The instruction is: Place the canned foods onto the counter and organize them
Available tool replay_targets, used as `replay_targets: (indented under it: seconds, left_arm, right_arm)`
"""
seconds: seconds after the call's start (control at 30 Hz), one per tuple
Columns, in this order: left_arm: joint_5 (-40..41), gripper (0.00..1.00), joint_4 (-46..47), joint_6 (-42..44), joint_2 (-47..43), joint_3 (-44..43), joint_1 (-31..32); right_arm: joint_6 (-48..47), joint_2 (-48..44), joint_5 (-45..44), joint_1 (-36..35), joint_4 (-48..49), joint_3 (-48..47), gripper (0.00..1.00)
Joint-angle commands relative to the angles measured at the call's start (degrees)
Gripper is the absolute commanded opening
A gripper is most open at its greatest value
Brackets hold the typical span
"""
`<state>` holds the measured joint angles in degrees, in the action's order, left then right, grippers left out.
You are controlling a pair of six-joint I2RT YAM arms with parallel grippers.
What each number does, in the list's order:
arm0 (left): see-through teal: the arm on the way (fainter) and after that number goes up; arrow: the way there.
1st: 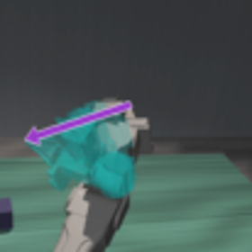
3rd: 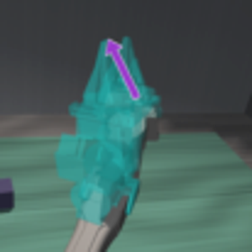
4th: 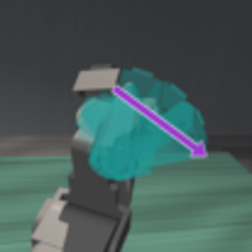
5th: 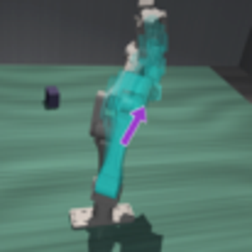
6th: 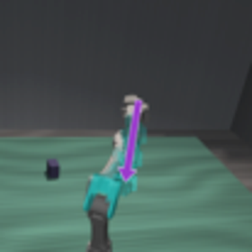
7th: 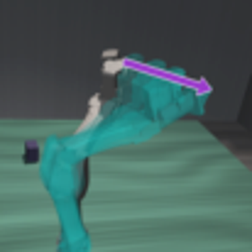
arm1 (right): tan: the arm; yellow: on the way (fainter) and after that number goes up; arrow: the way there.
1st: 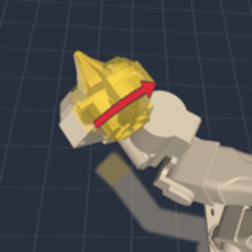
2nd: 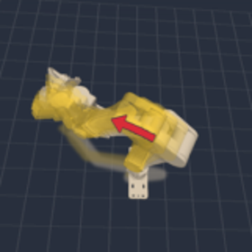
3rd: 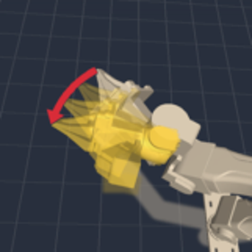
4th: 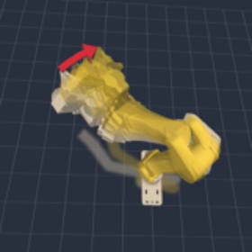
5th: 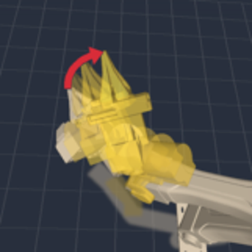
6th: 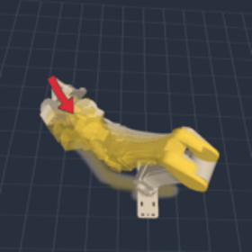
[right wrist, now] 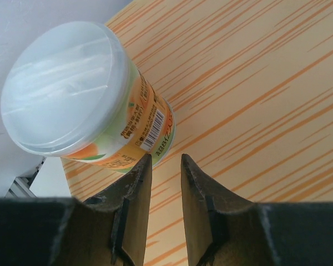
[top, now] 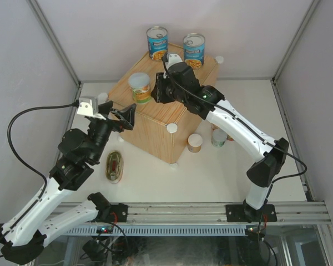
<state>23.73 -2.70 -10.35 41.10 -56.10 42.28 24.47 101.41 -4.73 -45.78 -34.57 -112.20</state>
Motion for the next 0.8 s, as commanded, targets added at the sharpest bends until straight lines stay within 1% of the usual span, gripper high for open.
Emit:
replay_targets:
  seconds: [0.0,0.23,0.4,0.47,0.53,0.63,0.77]
  left_arm:
    - [0.71,0.93,0.94,1.21,-0.77,1.16,-0.27]
    - [0.82,0.93,0.77,1.43,-0.85,1.34,-0.27]
    - [1.07,0.94,0.57,1.39,-0.88,1.30,-0.36]
    - [0.83,0.94,0.03,1.22,-0.49,0.83,-0.36]
    - [0.36,0.94,-0.87,1.21,-0.08,0.06,-0.36]
    - [-0.26,0.94,-2.09,1.13,0.65,-0.77,-0.36]
    - [-1.24,0.95,-3.75,0.38,1.31,-1.37,-0.42]
  right_arm:
    - [1.28,1.21,1.68,-0.28,1.87,-3.33,0.27]
    - [1.51,3.91,2.36,-0.34,2.15,-6.36,0.28]
    - [1.34,6.51,2.44,-0.36,0.59,-9.90,0.28]
    - [0.93,6.03,0.99,-0.36,-0.77,-10.09,0.29]
    - [0.46,3.12,-0.51,-0.24,-1.18,-8.09,0.30]
    - [-0.57,-3.21,-2.83,-0.19,-1.24,-3.14,0.37]
    - [-1.39,-12.20,-7.65,-0.60,-5.34,3.19,0.53]
